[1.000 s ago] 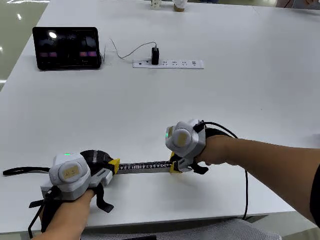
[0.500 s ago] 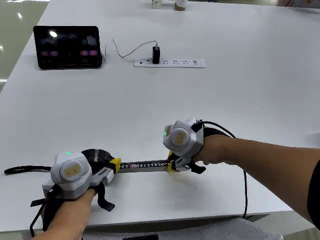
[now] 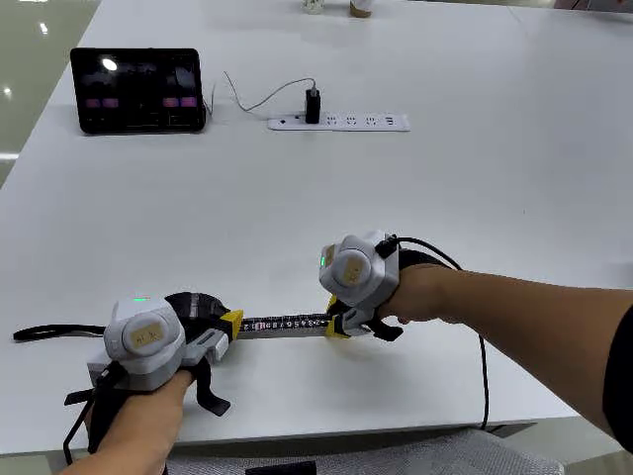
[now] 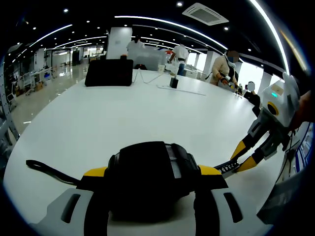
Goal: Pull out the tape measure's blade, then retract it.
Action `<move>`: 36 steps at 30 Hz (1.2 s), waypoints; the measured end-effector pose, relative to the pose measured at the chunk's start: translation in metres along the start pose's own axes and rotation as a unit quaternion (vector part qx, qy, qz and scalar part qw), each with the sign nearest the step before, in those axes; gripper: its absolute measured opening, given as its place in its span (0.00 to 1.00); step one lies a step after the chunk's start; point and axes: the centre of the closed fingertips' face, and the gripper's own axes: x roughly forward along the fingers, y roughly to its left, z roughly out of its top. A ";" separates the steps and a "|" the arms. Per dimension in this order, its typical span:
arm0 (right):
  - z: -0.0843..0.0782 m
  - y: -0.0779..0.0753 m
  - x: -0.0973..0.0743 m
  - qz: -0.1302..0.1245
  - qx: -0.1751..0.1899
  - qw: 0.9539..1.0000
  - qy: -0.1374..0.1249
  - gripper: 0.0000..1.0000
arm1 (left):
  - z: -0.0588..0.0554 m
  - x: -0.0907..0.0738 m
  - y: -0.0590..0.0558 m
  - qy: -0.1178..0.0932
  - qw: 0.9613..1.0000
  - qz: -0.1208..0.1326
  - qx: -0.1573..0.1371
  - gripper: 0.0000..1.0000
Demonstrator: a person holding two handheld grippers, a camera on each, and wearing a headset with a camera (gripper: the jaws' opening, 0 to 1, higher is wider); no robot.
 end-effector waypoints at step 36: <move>0.015 0.001 0.005 0.017 0.009 0.999 -0.035 0.10 | 0.000 -0.002 0.000 0.005 1.000 -0.008 -0.005 0.64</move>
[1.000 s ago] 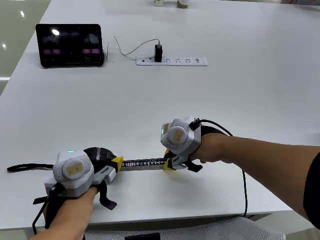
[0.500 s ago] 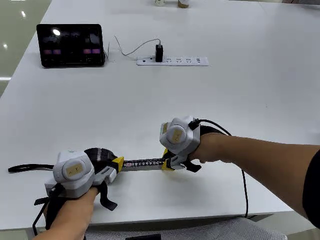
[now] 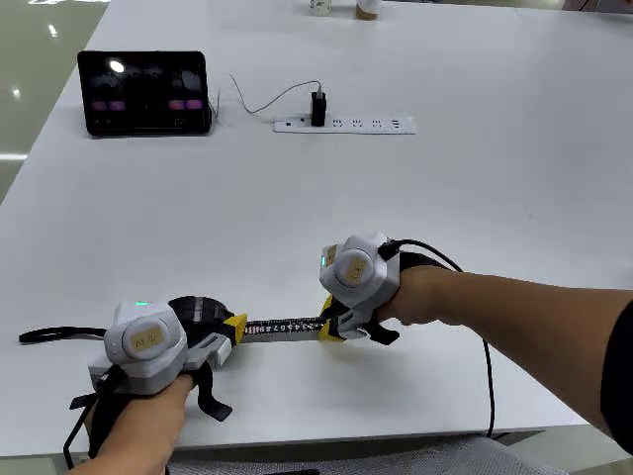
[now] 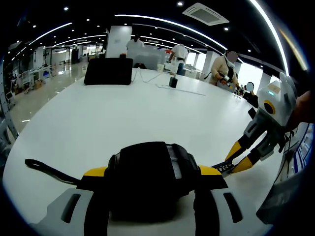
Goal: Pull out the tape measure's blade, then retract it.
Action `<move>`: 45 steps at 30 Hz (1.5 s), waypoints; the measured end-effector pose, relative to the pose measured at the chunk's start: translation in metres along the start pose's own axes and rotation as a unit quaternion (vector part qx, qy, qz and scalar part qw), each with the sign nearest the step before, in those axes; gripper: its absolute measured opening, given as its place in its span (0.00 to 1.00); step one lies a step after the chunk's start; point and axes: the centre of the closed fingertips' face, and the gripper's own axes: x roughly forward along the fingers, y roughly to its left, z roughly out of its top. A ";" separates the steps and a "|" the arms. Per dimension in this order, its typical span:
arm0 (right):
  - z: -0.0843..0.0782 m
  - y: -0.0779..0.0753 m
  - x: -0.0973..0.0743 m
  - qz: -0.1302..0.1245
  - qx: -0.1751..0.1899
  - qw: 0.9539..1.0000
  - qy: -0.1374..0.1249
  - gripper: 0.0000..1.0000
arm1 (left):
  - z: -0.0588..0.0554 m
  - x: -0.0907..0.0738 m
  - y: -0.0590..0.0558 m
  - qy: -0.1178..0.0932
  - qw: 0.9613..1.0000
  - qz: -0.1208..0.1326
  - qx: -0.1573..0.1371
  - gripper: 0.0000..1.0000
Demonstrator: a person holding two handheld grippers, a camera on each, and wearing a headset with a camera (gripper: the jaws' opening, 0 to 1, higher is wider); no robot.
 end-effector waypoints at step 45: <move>0.026 0.004 0.012 0.002 -0.003 0.999 -0.033 0.11 | 0.000 0.000 0.000 0.009 1.000 -0.012 -0.013 0.64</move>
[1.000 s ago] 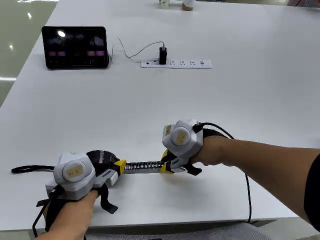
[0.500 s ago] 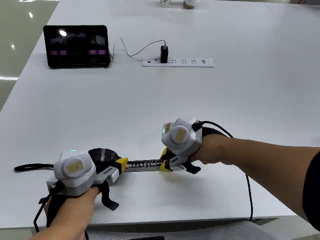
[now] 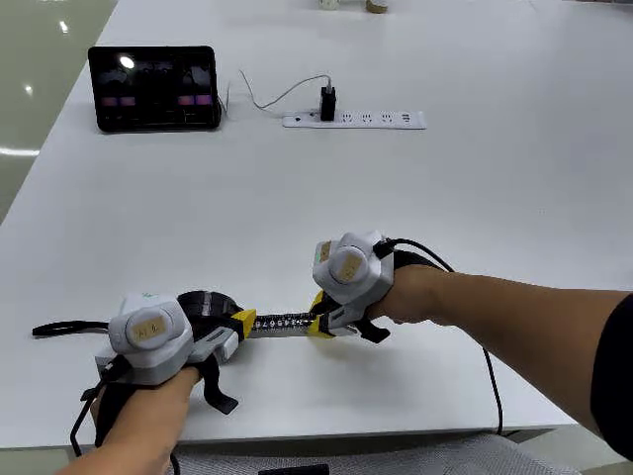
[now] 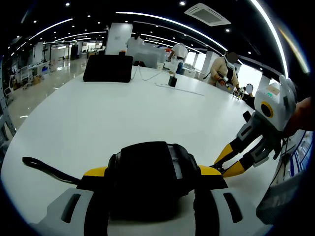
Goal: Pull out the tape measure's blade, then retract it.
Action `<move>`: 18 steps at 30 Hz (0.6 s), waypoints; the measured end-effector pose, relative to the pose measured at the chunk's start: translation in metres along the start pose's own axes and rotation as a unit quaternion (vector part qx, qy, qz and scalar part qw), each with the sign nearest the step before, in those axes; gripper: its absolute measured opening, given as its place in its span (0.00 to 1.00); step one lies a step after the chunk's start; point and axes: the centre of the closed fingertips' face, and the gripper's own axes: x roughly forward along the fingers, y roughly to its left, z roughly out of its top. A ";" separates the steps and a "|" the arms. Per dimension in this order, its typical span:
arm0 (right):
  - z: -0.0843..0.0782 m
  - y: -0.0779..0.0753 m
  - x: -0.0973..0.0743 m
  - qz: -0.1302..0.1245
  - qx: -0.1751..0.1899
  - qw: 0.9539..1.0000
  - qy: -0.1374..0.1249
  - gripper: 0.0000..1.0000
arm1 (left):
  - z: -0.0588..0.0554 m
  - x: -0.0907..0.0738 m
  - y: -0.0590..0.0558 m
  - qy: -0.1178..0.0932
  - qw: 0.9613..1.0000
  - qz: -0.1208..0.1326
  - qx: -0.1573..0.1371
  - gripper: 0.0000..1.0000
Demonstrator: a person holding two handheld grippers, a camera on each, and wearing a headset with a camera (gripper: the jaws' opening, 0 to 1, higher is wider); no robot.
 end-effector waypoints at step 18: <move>0.009 0.001 0.005 -0.001 0.005 1.000 -0.009 0.11 | 0.000 0.000 -0.001 0.000 1.000 -0.001 -0.003 0.64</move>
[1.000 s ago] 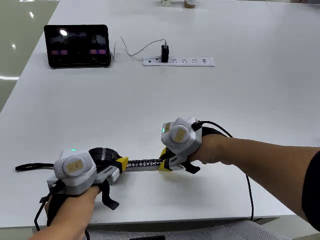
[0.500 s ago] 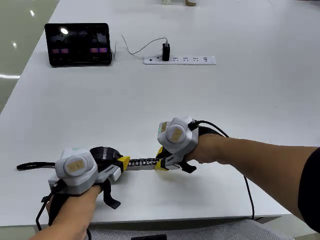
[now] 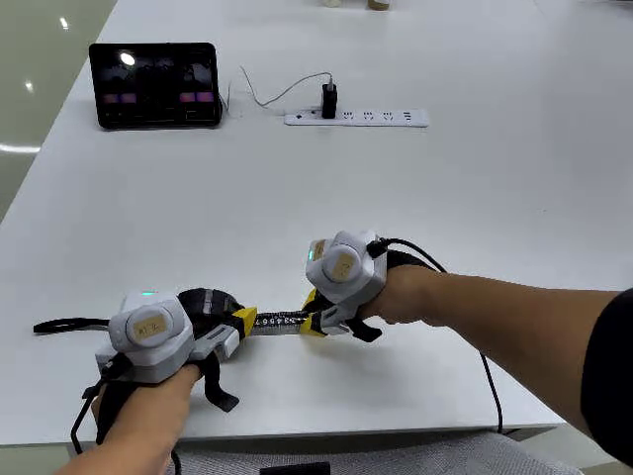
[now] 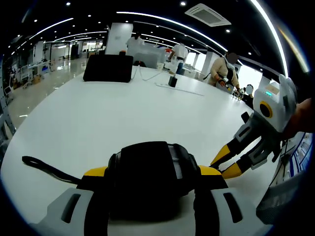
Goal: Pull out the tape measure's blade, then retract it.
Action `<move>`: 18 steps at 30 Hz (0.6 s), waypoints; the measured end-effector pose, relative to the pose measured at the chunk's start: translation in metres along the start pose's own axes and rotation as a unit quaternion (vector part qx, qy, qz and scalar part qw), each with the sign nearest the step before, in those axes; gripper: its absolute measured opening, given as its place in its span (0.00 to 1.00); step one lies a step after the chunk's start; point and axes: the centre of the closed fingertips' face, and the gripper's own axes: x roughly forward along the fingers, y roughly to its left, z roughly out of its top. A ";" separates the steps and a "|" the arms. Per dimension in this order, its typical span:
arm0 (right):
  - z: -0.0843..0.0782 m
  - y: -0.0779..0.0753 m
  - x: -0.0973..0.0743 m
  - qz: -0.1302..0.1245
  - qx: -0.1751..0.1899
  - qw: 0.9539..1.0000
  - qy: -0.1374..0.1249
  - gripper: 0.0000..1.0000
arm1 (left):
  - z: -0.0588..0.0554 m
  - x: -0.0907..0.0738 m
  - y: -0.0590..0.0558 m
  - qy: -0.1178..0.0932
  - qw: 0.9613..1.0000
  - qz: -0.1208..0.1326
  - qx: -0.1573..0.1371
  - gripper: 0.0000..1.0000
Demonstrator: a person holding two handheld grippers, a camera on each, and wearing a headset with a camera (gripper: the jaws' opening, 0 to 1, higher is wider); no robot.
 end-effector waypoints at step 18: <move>0.011 0.002 0.009 0.006 0.003 1.000 -0.018 0.11 | -0.001 -0.001 0.000 0.002 1.000 -0.005 -0.003 0.64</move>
